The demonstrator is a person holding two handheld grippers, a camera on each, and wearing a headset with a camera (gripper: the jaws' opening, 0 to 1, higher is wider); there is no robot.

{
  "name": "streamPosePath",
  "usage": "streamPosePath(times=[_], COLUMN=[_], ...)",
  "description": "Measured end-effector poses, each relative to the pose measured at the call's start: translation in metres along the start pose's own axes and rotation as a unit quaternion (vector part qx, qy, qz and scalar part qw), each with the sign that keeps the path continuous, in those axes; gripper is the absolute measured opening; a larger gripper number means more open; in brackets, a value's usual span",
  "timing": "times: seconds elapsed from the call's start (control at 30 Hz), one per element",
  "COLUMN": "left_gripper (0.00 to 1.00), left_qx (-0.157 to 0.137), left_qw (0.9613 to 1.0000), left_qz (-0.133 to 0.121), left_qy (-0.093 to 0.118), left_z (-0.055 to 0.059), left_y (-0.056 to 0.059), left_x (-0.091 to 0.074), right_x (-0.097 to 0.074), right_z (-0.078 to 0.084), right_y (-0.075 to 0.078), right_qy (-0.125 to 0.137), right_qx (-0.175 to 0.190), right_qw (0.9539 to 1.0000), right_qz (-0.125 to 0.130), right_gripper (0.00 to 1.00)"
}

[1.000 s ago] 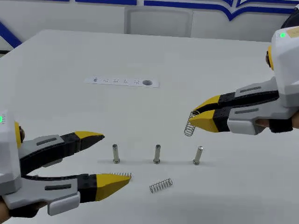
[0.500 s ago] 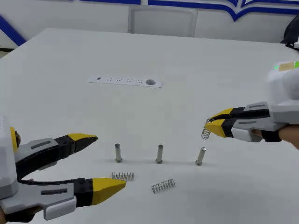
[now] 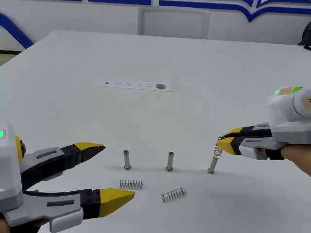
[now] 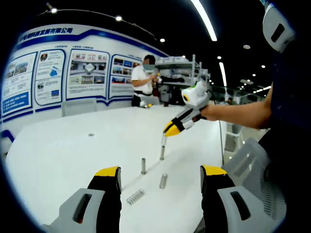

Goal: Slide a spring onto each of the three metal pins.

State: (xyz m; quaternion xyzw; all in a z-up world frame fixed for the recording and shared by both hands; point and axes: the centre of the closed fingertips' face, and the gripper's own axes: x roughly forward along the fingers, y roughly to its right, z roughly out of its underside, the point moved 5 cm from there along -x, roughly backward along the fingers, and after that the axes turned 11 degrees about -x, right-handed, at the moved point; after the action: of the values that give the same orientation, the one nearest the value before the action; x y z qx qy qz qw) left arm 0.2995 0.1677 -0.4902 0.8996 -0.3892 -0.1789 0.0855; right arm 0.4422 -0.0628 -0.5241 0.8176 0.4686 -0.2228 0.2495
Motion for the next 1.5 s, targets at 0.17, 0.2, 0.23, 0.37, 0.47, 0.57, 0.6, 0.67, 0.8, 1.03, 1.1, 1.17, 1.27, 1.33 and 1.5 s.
streamPosePath(times=[0.17, 0.2, 0.23, 0.37, 0.47, 0.57, 0.6, 0.67, 0.8, 1.03, 1.1, 1.17, 1.27, 1.33, 1.5], left_gripper=[0.67, 0.67, 0.67, 0.67, 0.67, 0.67, 0.67, 0.67, 0.67, 0.66, 0.66, 0.66, 0.66, 0.66, 0.66], left_qx=[0.000, 0.000, -0.001, -0.001, -0.001, -0.002, -0.002, -0.002, -0.002, -0.002, -0.002, -0.003, -0.003, -0.003, -0.003], left_qw=[1.0000, 1.0000, 1.0000, 1.0000, 1.0000, 1.0000, 1.0000, 1.0000, 1.0000, 1.0000, 1.0000, 1.0000, 1.0000, 1.0000, 1.0000], left_qz=[0.000, 0.000, 0.000, 0.000, -0.001, -0.001, -0.001, 0.000, 0.001, 0.002, 0.001, 0.001, 0.001, 0.001, 0.003], left_qy=[-0.001, -0.001, -0.001, -0.002, -0.002, -0.003, -0.003, -0.003, -0.004, -0.005, -0.004, -0.004, -0.005, -0.004, -0.006], left_z=[0.001, 0.001, 0.001, 0.002, 0.002, 0.003, 0.003, 0.004, 0.004, 0.005, 0.005, 0.005, 0.005, 0.006, 0.006], left_y=[0.001, 0.001, 0.001, 0.002, 0.001, 0.002, 0.002, 0.002, 0.003, 0.004, 0.005, 0.005, 0.005, 0.005, 0.004], left_x=[0.001, 0.001, 0.001, 0.001, 0.001, 0.001, 0.001, 0.001, 0.002, 0.002, 0.002, 0.002, 0.002, 0.002, 0.002], right_x=[0.002, 0.002, 0.002, 0.004, 0.007, 0.010, 0.011, 0.015, 0.021, 0.028, 0.030, 0.032, 0.032, 0.030, 0.024], right_z=[0.003, 0.003, 0.003, 0.006, 0.011, 0.015, 0.017, 0.021, 0.030, 0.041, 0.043, 0.046, 0.049, 0.050, 0.055], right_y=[0.001, 0.001, 0.001, 0.000, -0.001, -0.002, -0.002, -0.002, -0.004, -0.006, -0.007, -0.008, -0.009, -0.011, -0.015], right_qy=[-0.002, -0.002, 0.000, -0.002, -0.006, -0.004, -0.004, -0.005, -0.007, -0.016, -0.018, -0.023, -0.025, -0.024, -0.033], right_qx=[0.002, 0.002, 0.003, 0.006, 0.009, 0.013, 0.015, 0.016, 0.025, 0.035, 0.036, 0.036, 0.038, 0.041, 0.037], right_qw=[1.0000, 1.0000, 1.0000, 1.0000, 0.9999, 0.9999, 0.9999, 0.9999, 0.9997, 0.9993, 0.9992, 0.9991, 0.9990, 0.9989, 0.9988], right_qz=[0.000, 0.000, 0.000, -0.002, -0.003, -0.001, -0.001, 0.000, 0.002, 0.001, 0.000, -0.001, -0.001, -0.001, -0.003], right_gripper=[0.11, 0.11, 0.11, 0.11, 0.11, 0.11, 0.11, 0.11, 0.11, 0.12, 0.12, 0.12, 0.12, 0.13, 0.14])
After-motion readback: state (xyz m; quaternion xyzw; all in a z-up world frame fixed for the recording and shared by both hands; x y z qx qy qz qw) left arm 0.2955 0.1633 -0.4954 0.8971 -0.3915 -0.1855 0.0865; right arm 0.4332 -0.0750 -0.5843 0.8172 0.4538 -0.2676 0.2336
